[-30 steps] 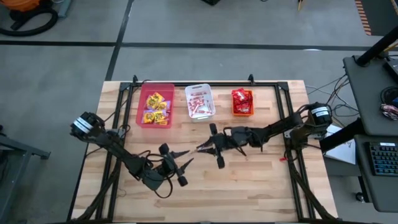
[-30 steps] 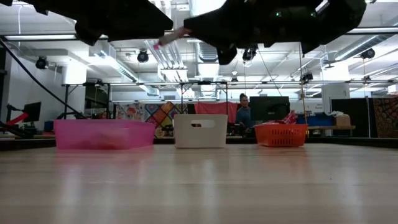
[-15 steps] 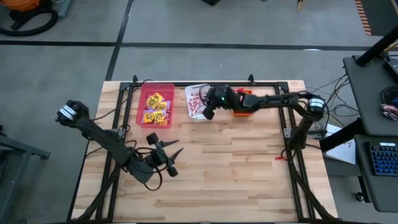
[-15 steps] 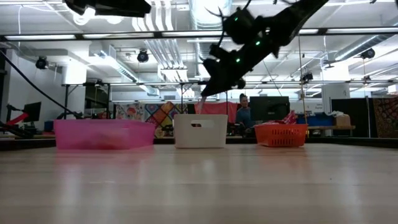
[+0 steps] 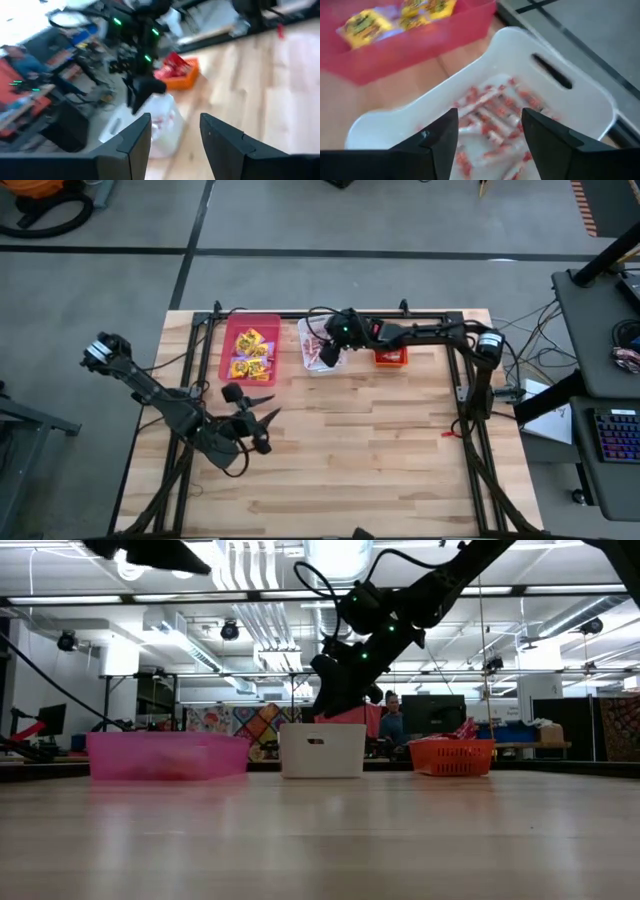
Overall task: Sort candy
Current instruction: Return to Home Position
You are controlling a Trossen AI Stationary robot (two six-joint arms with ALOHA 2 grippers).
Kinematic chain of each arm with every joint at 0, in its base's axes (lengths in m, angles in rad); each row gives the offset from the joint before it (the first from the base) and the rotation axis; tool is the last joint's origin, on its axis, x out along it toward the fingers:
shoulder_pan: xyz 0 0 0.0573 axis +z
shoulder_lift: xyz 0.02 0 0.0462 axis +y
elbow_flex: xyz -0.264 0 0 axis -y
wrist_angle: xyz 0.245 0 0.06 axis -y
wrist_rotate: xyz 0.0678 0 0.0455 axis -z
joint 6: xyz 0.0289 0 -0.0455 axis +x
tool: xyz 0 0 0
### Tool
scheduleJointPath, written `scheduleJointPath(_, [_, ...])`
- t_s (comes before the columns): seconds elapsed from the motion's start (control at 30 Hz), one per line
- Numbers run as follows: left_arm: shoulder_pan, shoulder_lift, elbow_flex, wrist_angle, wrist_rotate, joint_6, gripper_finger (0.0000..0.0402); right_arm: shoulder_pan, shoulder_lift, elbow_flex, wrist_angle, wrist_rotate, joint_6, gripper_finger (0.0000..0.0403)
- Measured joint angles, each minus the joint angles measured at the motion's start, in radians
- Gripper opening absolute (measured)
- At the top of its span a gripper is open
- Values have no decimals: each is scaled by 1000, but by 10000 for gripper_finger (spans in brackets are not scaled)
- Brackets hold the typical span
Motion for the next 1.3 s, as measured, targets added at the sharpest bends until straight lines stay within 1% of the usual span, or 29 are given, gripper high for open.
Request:
scheduleJointPath(0.1, [8,-39,-11,-116,94,-85,152,21,-16,-25,-3,-34,-17,208])
scheduleJointPath(0.2, [13,-96,-68,-96,188,-113,146,55,-43,-67,19,-69,-47,200])
scheduleJointPath(0.33, [33,-197,-203,78,319,-21,116,107,-110,-176,193,-132,-94,186])
scheduleJointPath(0.4, [66,-257,-277,212,382,62,96,128,-155,-243,290,-173,-116,180])
scheduleJointPath(0.47, [122,-324,-349,341,463,148,75,144,-204,-307,367,-199,-132,174])
scheduleJointPath(0.57, [254,-420,-428,458,672,249,38,146,-286,-387,404,-211,-171,166])
scheduleJointPath(0.63, [358,-482,-462,467,800,273,13,143,-345,-438,403,-210,-188,161])
scheduleJointPath(0.67, [410,-513,-475,464,859,275,7,141,-382,-466,404,-210,-196,159])
scheduleJointPath(0.77, [548,-596,-519,463,1073,267,8,142,-490,-551,418,-235,-209,153])
scheduleJointPath(0.83, [616,-646,-548,461,1215,244,9,141,-561,-614,432,-255,-206,150])
scheduleJointPath(0.9, [663,-690,-573,461,1306,214,4,140,-632,-677,448,-256,-205,147])
scheduleJointPath(0.97, [681,-732,-600,462,1333,185,1,139,-692,-733,469,-257,-210,144])
scheduleJointPath(1.2, [682,-855,-695,477,1330,164,0,140,-888,-876,472,-258,-213,132])
scheduleJointPath(1.3, [682,-912,-729,488,1325,164,0,139,-970,-937,471,-282,-229,127])
